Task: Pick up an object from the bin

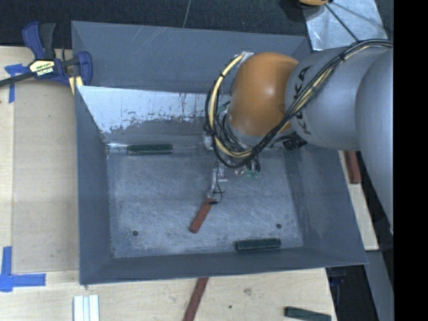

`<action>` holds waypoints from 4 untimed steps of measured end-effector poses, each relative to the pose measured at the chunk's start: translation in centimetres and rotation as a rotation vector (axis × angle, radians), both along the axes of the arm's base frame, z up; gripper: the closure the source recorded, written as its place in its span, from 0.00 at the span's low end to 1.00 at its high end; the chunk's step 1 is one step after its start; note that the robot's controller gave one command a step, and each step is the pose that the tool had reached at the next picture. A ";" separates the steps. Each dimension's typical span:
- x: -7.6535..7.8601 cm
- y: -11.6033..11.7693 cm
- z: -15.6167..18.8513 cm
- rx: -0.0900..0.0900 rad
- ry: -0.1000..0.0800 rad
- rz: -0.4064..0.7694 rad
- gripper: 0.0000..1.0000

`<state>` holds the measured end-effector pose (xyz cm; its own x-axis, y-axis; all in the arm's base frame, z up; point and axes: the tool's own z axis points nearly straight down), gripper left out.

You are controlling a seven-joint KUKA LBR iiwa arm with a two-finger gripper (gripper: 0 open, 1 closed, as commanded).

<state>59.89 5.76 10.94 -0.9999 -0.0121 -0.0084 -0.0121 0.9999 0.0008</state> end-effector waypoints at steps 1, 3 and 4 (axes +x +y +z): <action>-1.2 -1.6 -2.7 -0.001 0.014 0.136 0.00; -6.0 4.4 -3.5 -0.001 0.004 0.370 1.00; -5.7 4.1 0.9 -0.002 0.014 0.415 1.00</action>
Offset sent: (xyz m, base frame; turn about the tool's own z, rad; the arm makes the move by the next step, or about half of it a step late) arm -0.0614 0.0436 -0.0360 -0.3711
